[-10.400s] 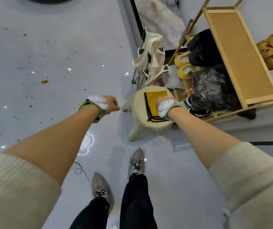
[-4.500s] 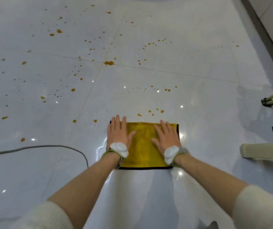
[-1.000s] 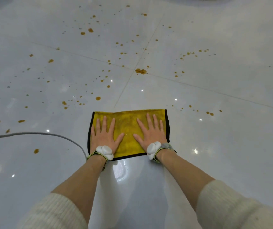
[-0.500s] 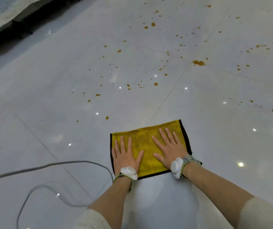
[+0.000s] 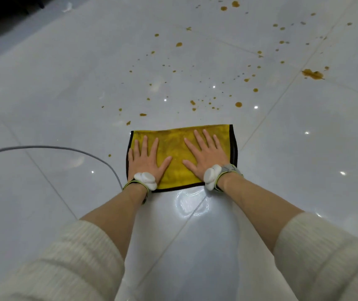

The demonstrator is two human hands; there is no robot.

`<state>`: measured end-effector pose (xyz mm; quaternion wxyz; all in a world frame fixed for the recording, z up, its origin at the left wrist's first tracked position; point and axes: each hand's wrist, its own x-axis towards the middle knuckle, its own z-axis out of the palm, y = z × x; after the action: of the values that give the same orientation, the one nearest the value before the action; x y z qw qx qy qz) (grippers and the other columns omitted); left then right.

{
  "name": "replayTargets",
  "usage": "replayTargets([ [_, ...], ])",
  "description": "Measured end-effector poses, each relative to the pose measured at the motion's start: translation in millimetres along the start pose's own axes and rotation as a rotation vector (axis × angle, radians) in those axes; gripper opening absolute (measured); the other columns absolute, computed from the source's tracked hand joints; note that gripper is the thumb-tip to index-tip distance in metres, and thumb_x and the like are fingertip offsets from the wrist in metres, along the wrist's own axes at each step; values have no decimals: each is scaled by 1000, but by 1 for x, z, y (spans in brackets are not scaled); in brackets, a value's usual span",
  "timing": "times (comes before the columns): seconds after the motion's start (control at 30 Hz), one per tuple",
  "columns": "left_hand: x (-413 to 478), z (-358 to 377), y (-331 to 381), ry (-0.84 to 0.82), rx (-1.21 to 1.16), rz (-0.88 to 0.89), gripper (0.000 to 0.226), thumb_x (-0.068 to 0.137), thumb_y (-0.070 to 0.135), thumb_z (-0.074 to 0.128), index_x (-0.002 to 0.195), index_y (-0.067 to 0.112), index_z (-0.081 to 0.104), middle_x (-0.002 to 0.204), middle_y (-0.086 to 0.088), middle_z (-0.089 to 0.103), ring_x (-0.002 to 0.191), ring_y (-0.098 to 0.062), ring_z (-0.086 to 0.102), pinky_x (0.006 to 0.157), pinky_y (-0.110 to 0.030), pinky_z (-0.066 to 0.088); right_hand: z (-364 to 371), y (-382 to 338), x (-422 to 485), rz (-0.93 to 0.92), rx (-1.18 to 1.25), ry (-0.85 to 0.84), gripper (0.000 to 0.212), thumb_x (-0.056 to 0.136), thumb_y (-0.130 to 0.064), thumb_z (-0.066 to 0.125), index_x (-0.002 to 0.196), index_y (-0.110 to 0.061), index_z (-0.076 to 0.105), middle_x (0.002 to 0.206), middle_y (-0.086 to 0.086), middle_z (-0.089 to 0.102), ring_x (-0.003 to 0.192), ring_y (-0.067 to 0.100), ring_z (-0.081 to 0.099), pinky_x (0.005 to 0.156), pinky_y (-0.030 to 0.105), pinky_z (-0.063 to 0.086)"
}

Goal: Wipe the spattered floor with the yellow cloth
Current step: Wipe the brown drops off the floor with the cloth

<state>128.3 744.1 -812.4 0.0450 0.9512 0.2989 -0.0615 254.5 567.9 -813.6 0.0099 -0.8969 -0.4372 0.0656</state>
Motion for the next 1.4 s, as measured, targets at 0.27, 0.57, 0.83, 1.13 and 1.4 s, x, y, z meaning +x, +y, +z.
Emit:
replayTargets([
  [0.27, 13, -4, -4, 20, -8, 60, 84, 86, 77, 6, 155, 29, 6, 164, -8, 3, 150, -33, -2, 121, -50, 2, -6, -9, 19, 60, -23, -116, 76, 88, -70, 4, 152, -31, -8, 161, 6, -13, 147, 28, -14, 119, 49, -3],
  [0.57, -71, 3, -28, 0, -34, -71, 84, 87, 78, 8, 154, 28, 13, 162, -8, 12, 149, -34, 5, 120, -49, 9, -10, -42, -36, -192, -75, -116, 73, 89, -69, 8, 151, -33, -9, 161, 11, -11, 146, 34, -15, 119, 48, -6],
  [0.83, -124, 5, -97, -27, 8, -87, 83, 83, 79, -1, 154, 35, 5, 163, 0, 1, 150, -27, -6, 121, -43, 3, -6, -106, -32, -600, -99, -102, 65, 91, -66, 15, 151, -42, 7, 161, 10, 1, 147, 38, -5, 117, 55, -1],
  [1.13, 0, -12, -148, -4, 15, 41, 85, 80, 79, -11, 153, 38, 5, 164, 3, 2, 151, -25, -3, 121, -42, 4, -6, -124, 53, -393, -7, -30, 66, 91, -68, 15, 151, -42, 7, 162, 5, 0, 148, 32, -8, 120, 50, -2],
  [1.4, 118, -28, -152, 1, 43, 135, 76, 87, 75, 1, 153, 38, 1, 164, 4, -3, 150, -22, -8, 121, -39, -1, -15, -105, 143, -222, -3, 0, 67, 89, -69, 11, 151, -42, 8, 162, 4, 4, 149, 29, -2, 120, 50, 3],
])
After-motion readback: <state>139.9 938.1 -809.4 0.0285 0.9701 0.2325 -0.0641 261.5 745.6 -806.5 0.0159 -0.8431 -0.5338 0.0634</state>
